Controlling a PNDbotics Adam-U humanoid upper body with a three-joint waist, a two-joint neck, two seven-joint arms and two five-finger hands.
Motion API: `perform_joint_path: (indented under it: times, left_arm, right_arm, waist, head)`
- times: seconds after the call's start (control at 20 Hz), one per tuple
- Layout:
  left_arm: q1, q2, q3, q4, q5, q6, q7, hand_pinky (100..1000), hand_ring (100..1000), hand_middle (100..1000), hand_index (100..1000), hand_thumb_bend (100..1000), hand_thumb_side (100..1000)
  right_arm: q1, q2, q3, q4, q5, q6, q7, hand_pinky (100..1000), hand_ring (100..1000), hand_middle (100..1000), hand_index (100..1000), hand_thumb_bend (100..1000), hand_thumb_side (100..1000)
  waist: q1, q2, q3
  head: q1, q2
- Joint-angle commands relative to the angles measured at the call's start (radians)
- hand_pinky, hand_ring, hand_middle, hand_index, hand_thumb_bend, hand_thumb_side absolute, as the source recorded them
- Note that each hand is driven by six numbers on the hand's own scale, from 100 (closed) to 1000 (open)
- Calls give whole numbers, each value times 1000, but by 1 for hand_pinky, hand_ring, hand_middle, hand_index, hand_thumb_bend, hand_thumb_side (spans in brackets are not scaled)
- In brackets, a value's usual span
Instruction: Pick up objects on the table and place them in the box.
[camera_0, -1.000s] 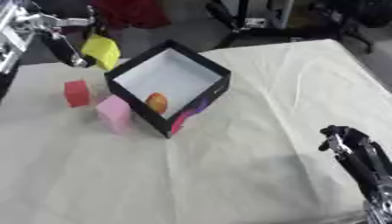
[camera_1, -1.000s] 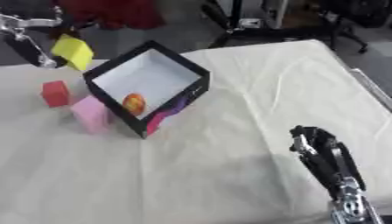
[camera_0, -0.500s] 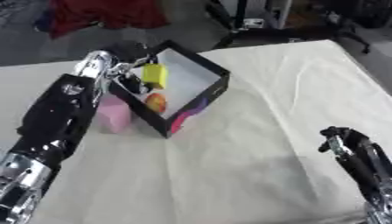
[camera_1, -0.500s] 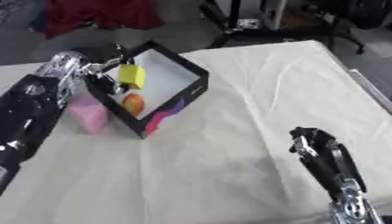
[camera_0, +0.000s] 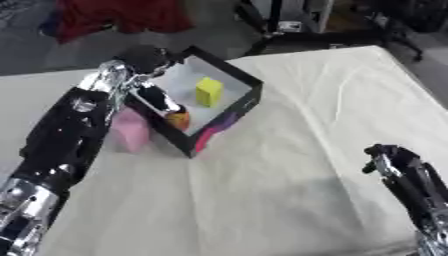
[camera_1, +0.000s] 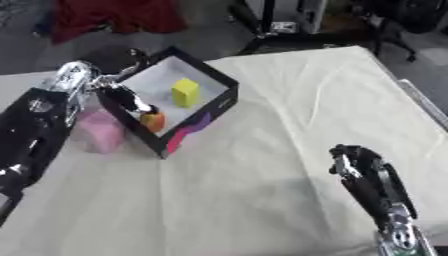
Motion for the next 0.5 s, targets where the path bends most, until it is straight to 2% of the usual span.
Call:
perform_joint_path:
  times: [0.05, 0.3, 0.5]
  left_arm:
    - [-43, 97, -20, -79, 50, -56, -61, 774, 727, 792, 937, 659, 611]
    - [-57, 253, -73, -221, 245, -168, -244, 778, 723, 784, 920, 581, 533]
    - [-30, 355, -123, -306, 441, -190, -447, 774, 714, 783, 918, 597, 556]
  right_arm:
    - [-1, -13, -6, -9, -1, -1, -3, 711, 512, 416, 630, 100, 631]
    - [6, -19, -11, -7, 3, 0, -7, 711, 512, 416, 630, 100, 637]
    - [9, -24, -13, -6, 6, 0, -10, 711, 512, 416, 630, 100, 636]
  waist:
    - [-10, -18, 4]
    - [1, -25, 19]
    - [9, -29, 26]
  head:
    - [-8, -2]
    - [-20, -2]
    - [-32, -2]
